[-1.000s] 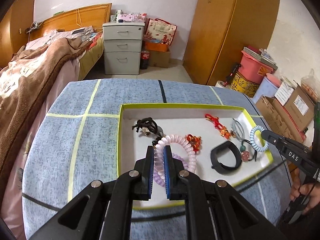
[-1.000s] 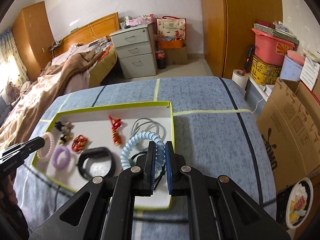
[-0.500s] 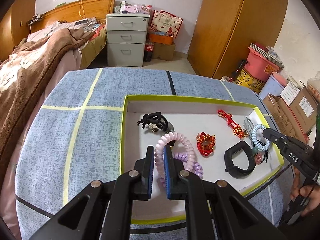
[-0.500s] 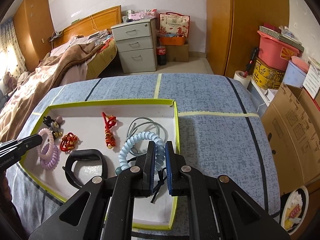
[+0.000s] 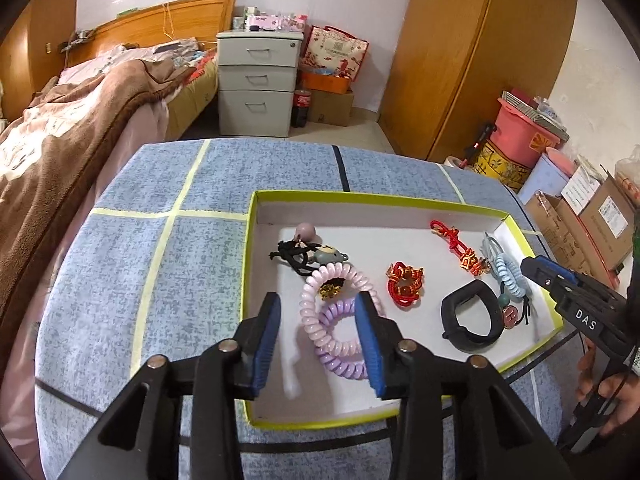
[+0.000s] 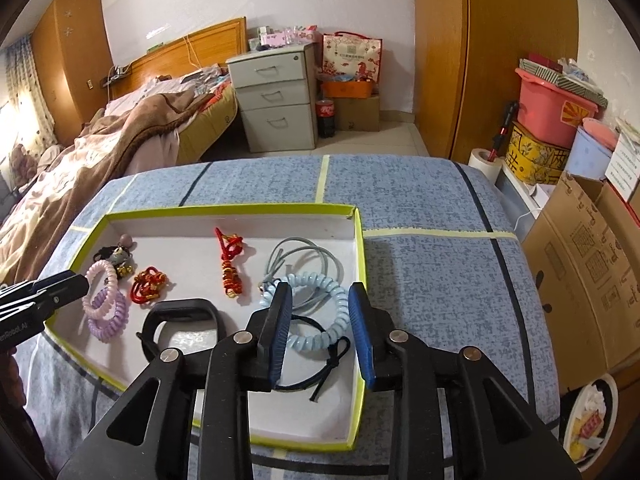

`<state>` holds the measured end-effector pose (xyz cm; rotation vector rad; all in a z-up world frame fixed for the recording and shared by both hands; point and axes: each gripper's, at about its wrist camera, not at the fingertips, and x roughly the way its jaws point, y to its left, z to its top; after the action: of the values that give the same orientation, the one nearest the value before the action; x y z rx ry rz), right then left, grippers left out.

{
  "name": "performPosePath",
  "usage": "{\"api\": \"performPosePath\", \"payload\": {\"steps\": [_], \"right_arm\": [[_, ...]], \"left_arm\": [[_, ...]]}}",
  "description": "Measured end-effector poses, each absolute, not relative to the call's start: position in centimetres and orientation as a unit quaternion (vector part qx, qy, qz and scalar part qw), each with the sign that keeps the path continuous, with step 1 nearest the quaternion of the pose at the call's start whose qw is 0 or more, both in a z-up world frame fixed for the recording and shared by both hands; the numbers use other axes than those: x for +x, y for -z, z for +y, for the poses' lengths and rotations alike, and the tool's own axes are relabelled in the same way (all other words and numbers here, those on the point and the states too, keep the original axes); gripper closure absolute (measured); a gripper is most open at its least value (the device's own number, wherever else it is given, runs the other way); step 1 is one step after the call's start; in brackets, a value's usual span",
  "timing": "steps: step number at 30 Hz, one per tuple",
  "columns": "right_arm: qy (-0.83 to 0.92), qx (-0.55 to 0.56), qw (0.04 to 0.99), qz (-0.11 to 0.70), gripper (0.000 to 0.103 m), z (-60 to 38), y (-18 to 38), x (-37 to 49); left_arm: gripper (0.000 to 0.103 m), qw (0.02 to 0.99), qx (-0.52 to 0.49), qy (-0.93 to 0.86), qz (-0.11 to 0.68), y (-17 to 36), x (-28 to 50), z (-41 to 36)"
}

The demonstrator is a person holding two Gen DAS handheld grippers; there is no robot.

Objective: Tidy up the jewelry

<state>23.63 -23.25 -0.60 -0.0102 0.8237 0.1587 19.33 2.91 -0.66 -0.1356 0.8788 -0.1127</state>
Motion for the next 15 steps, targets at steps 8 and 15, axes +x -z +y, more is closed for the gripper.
{"api": "performPosePath", "payload": {"steps": [8, 15], "right_arm": [[-0.088, 0.001, 0.920, 0.383, 0.072, -22.6, -0.3, 21.1], [-0.103, 0.011, 0.927, 0.361, 0.058, -21.7, -1.5, 17.2]], "left_arm": [[0.053, 0.911, -0.043, 0.032, 0.408, -0.3, 17.0, 2.0], [0.050, 0.921, -0.020, 0.013, 0.388, -1.0, 13.1, 0.7]]}}
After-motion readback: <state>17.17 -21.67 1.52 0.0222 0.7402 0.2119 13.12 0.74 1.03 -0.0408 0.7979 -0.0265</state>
